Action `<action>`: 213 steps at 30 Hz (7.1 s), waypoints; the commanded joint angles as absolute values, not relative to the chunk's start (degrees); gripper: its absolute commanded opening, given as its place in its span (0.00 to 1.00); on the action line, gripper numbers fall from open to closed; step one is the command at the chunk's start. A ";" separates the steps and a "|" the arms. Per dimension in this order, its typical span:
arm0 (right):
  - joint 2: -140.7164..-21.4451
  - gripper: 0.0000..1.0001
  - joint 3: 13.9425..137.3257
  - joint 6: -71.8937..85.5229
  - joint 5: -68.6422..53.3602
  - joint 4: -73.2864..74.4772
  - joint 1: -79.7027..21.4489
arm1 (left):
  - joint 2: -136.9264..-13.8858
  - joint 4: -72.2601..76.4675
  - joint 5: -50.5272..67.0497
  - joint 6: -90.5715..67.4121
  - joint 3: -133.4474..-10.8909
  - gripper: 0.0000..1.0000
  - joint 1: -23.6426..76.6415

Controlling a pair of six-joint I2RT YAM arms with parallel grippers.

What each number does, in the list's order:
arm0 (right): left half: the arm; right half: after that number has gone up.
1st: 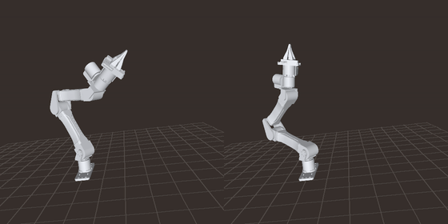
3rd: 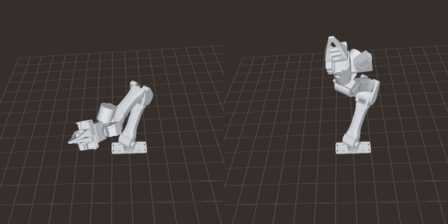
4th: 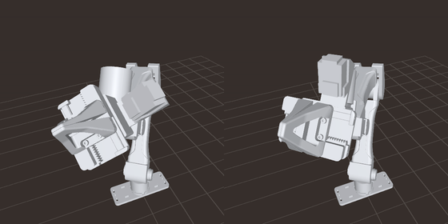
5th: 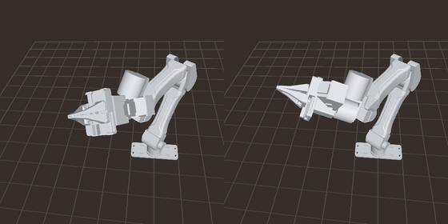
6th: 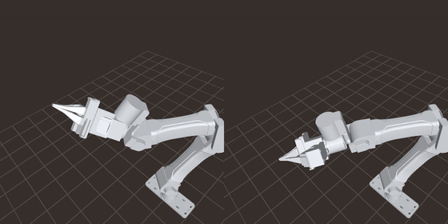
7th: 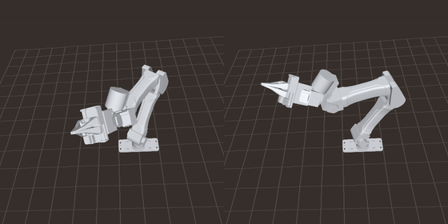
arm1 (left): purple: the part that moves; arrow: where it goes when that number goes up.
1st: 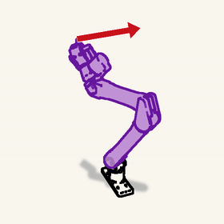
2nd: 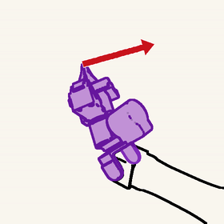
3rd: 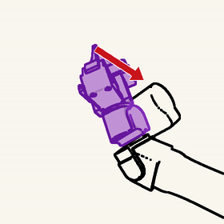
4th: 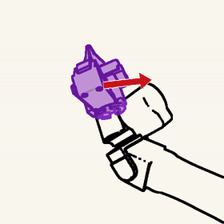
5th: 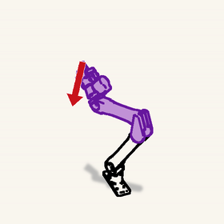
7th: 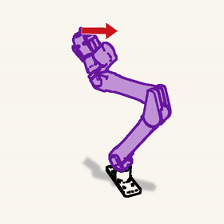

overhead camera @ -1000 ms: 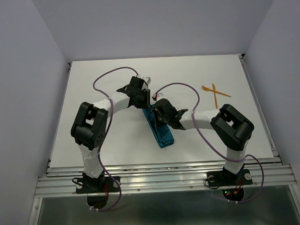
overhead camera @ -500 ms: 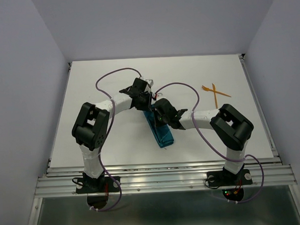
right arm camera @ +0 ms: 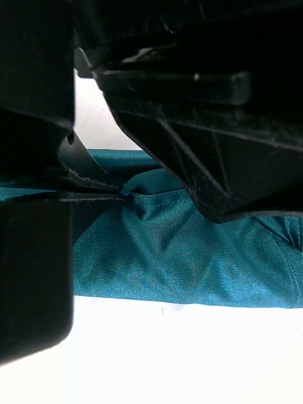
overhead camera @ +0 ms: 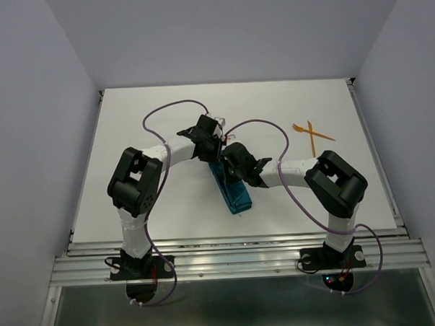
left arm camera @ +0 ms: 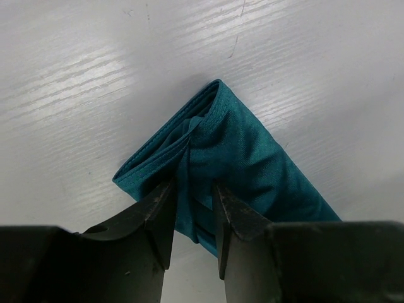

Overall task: Fold the napkin into a case and place the utensils inside
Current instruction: Stuff the top corner of the smaller-rectangle-folded napkin into the folded napkin, then smooth out the smaller rectangle-folded napkin at the center of the board.

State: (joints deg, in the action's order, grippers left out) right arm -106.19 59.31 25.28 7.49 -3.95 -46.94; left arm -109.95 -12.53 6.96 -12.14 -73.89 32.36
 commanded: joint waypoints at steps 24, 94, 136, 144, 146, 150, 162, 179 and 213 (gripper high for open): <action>-106.26 0.02 60.12 24.61 8.44 -4.57 -47.37 | -109.60 -13.54 4.83 -11.16 -76.73 0.00 33.14; -105.74 0.38 62.67 24.17 4.48 -7.65 -47.37 | -107.93 -14.85 13.62 -14.85 -77.61 0.11 30.94; -94.39 0.48 56.51 21.01 8.78 5.89 -51.94 | -98.52 -7.91 26.54 -24.25 -57.84 0.00 26.01; -97.20 0.41 58.88 20.13 10.46 6.77 -53.61 | -99.40 -6.15 28.83 -25.05 -55.55 0.00 26.72; -98.43 0.40 59.50 19.95 10.72 6.85 -53.61 | -99.58 -6.07 28.83 -24.87 -55.28 0.00 26.72; -100.63 0.39 60.55 19.51 12.13 7.47 -54.14 | -100.11 -5.28 29.09 -24.87 -54.41 0.00 26.72; -102.04 0.05 60.82 20.30 15.73 7.30 -54.67 | -101.60 -3.78 30.41 -24.78 -52.47 0.00 26.89; -99.41 0.01 62.14 20.04 16.52 4.84 -54.67 | -103.27 -1.84 31.47 -25.84 -52.47 0.00 28.39; -90.01 0.49 56.78 23.64 18.36 1.14 -54.67 | -96.95 -12.83 25.14 -21.88 -58.70 0.00 27.42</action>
State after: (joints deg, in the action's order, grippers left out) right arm -94.74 58.54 22.68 15.27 3.79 -54.11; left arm -101.34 -8.80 27.09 -23.88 -55.40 27.99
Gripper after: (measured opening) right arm 0.487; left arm 0.018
